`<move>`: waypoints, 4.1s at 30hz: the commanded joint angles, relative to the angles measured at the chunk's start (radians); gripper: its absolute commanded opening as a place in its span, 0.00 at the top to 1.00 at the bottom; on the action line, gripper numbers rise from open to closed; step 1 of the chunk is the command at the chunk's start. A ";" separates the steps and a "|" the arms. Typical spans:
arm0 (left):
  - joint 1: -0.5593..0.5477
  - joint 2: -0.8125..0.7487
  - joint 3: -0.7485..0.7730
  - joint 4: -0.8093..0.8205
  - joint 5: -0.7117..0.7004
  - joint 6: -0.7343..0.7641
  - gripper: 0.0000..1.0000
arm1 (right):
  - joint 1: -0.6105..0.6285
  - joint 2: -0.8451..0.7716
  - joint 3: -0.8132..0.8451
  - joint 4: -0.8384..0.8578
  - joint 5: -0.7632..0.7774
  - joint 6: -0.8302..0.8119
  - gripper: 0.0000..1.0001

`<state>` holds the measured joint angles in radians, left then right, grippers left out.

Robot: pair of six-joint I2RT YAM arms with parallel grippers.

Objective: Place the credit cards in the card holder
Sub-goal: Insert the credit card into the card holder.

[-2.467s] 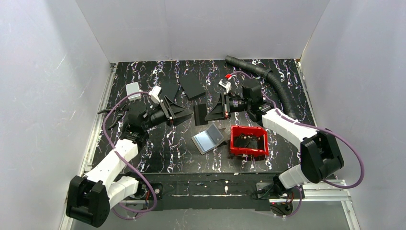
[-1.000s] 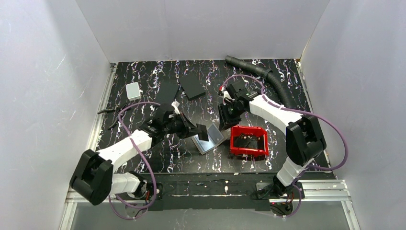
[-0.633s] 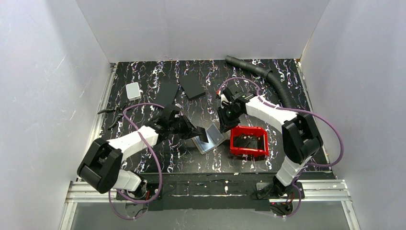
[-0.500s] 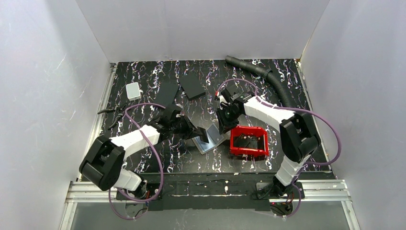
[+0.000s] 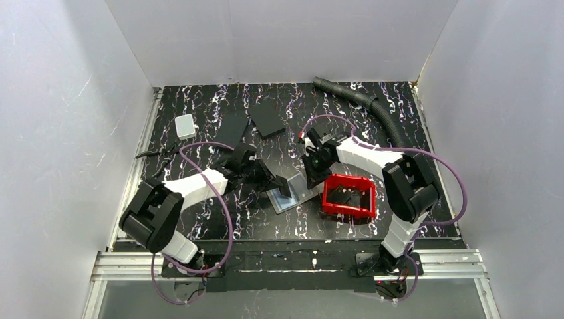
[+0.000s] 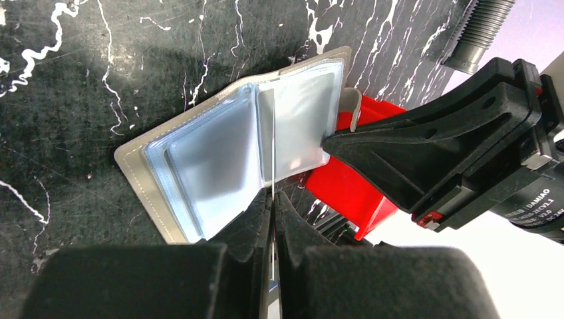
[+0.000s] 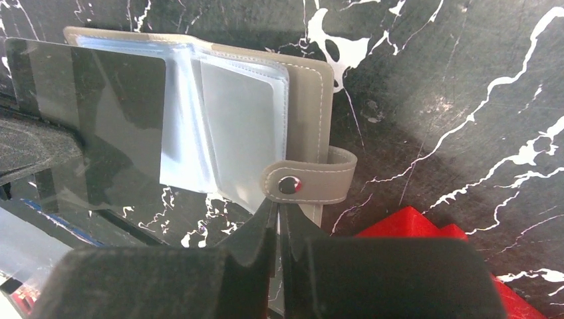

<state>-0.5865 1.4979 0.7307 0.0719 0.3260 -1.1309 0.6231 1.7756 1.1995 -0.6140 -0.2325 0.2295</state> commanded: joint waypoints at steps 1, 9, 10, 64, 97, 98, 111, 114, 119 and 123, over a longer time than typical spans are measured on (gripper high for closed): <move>-0.014 0.031 0.039 0.002 -0.019 0.014 1.00 | 0.001 0.009 -0.028 0.032 0.003 -0.001 0.91; -0.028 0.015 -0.027 0.096 -0.053 0.007 1.00 | 0.001 0.015 -0.055 0.059 -0.022 0.009 0.93; -0.029 0.015 -0.038 0.124 -0.052 0.013 1.00 | 0.001 0.015 -0.057 0.062 -0.026 0.010 0.93; -0.140 0.013 -0.260 0.416 -0.203 -0.161 1.00 | 0.021 0.010 -0.084 0.117 -0.056 0.060 0.94; -0.057 0.061 -0.234 0.426 -0.074 -0.063 1.00 | 0.033 0.018 -0.077 0.120 -0.066 0.051 0.95; -0.057 0.063 -0.231 0.427 -0.069 -0.052 1.00 | 0.033 0.020 -0.076 0.120 -0.065 0.051 0.95; -0.054 0.098 -0.232 0.518 -0.045 -0.032 1.00 | 0.036 0.023 -0.073 0.118 -0.064 0.050 0.95; -0.055 0.091 -0.242 0.532 -0.067 -0.039 1.00 | 0.039 0.022 -0.074 0.119 -0.066 0.051 0.95; -0.056 0.088 -0.249 0.542 -0.097 -0.059 1.00 | 0.045 0.025 -0.071 0.124 -0.067 0.060 0.95; -0.062 0.088 -0.255 0.549 -0.114 -0.069 1.00 | 0.049 0.030 -0.071 0.126 -0.069 0.064 0.95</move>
<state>-0.6430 1.5887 0.4885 0.6025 0.2649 -1.1896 0.6498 1.7813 1.1213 -0.5049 -0.2768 0.2863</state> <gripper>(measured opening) 0.010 0.063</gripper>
